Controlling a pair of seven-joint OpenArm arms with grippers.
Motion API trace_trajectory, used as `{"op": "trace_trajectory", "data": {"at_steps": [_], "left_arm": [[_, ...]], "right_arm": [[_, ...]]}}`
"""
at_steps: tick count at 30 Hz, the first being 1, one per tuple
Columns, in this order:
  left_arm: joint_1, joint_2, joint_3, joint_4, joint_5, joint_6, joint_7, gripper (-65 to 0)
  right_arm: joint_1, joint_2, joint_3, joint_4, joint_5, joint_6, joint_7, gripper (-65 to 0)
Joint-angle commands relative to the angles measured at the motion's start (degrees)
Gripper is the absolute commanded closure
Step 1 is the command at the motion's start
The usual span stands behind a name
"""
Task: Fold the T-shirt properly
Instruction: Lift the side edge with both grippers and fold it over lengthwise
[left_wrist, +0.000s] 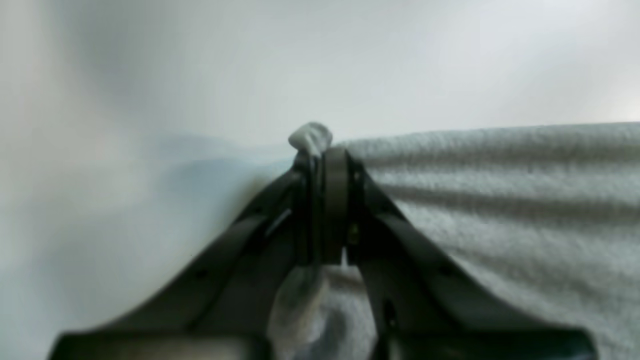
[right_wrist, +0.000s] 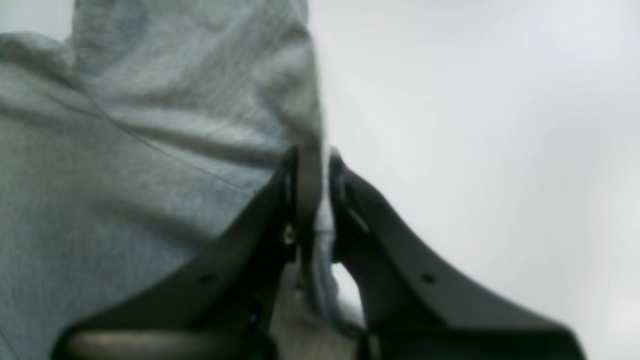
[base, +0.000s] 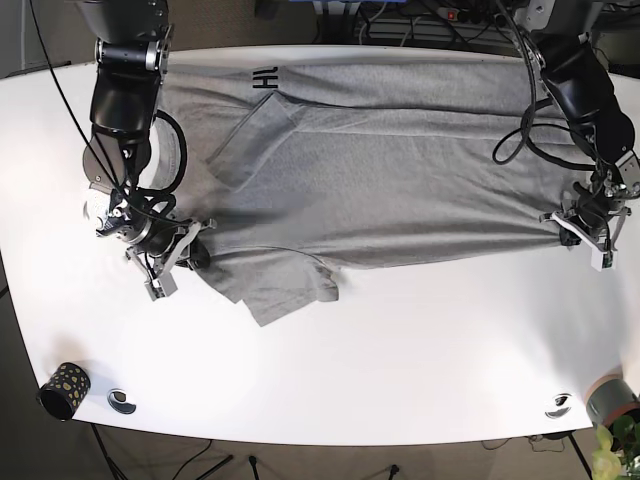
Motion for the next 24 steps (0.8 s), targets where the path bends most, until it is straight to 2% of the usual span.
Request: {"op": "trace_trajectory", "data": {"at_steps": [1,6,9,11,14,18,24], "left_arm": [[-0.2,0.1,0.1,5.2,-1.0,-0.2,-1.6,0.0],[3.1,0.4,0.0,12.0,-0.9,-3.0,-1.4,0.0],[4.7,0.5,-0.2,16.7,-1.0,-4.3,2.4,0.0],[6.0,1.1,-0.2,20.3,-1.0,-5.0,4.7,0.0],[7.9,2.8,-1.7,25.6,-1.0,-5.7,5.4,0.0],[10.2,4.4,-4.5,30.3,-0.9,-5.7,5.9,0.0],[13.4,4.5,-6.0,36.0,-0.9,-7.0,11.9,0.0]], "right_arm": [[0.9,0.9,0.5,4.1,0.8,0.02,-0.5,0.0],[-2.0,1.4,0.5,11.8,0.8,0.11,-3.2,0.0],[-5.0,1.4,1.0,18.3,0.8,0.02,-5.4,0.0],[-7.1,1.2,3.6,22.7,0.8,0.29,-7.3,0.0],[-9.3,1.0,6.2,27.6,0.8,0.55,-10.4,0.0],[-12.5,1.0,6.6,33.7,0.8,0.55,-14.0,0.0],[-20.5,1.0,6.7,42.9,0.8,0.55,-15.0,0.0]]}}
